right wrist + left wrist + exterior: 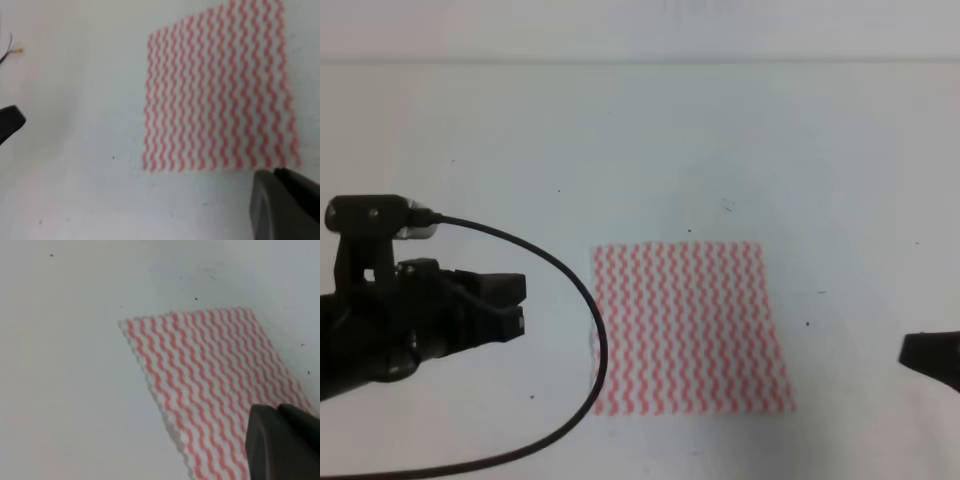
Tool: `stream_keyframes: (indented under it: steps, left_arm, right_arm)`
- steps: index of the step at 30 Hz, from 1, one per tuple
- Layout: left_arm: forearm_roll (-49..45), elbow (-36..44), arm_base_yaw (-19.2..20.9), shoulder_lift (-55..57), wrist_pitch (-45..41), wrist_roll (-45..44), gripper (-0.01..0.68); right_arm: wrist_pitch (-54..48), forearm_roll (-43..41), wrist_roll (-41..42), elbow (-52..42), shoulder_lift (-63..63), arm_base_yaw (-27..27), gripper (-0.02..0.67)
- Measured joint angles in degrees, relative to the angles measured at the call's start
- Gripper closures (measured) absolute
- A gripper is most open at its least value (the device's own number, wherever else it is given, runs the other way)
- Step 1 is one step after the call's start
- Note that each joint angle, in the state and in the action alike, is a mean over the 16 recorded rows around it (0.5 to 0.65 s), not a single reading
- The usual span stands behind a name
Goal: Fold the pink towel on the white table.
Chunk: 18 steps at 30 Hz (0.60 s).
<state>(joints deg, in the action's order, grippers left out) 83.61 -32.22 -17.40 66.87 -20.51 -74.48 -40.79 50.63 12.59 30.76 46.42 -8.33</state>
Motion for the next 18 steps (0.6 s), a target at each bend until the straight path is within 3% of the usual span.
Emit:
stream_keyframes:
  steps: [11, 18]
  left_arm:
    - [0.2, 0.7, -1.1, -5.6, -0.9, 0.3, 0.675]
    - [0.0, 3.3, -1.1, -11.6, 1.1, 1.3, 0.675]
  right_arm:
    - [8.0, -1.0, -0.5, 4.4, 14.7, -14.6, 0.666]
    - [9.7, -6.6, -4.1, 7.8, 25.0, -18.2, 0.65]
